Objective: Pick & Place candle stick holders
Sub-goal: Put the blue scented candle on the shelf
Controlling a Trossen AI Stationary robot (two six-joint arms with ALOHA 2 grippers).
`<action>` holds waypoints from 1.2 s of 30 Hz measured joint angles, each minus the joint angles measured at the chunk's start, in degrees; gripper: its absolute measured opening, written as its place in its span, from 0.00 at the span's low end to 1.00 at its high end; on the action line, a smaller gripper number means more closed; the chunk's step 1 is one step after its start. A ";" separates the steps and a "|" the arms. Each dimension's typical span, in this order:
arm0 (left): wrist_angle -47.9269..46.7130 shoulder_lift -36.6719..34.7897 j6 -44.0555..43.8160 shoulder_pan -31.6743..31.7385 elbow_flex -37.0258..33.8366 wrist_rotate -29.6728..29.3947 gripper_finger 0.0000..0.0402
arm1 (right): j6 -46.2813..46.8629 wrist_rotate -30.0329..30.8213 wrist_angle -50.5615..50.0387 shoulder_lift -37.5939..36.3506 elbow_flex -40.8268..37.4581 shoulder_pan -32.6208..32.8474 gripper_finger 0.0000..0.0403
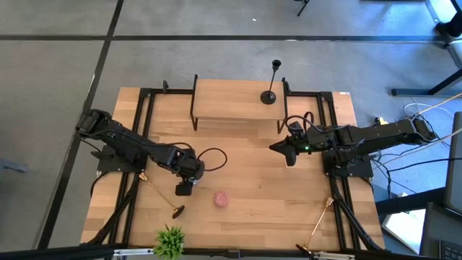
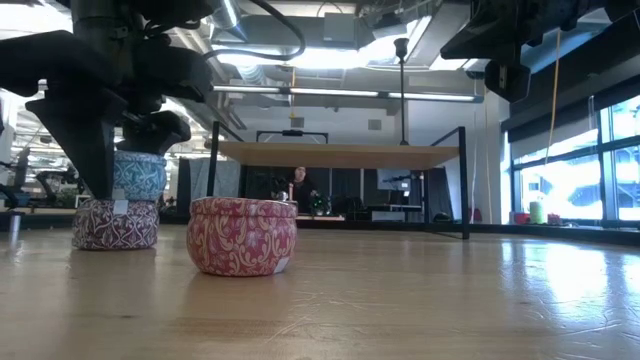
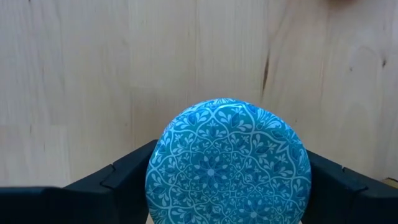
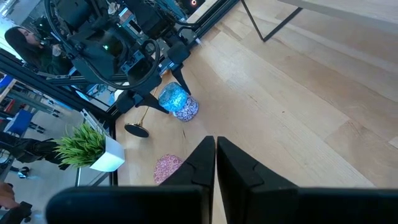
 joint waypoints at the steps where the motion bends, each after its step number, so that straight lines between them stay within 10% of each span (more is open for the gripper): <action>1: -0.03 0.00 -0.02 0.00 0.00 0.00 0.73 | -0.01 0.00 0.00 0.00 0.00 0.01 0.04; 21: -8.84 -0.03 5.32 3.72 10.13 -7.02 0.73 | 0.20 1.38 0.07 0.82 0.00 -0.02 0.04; 36: -8.22 -0.03 14.03 22.65 29.28 -0.59 0.73 | 1.53 0.87 0.45 0.96 0.00 0.01 0.04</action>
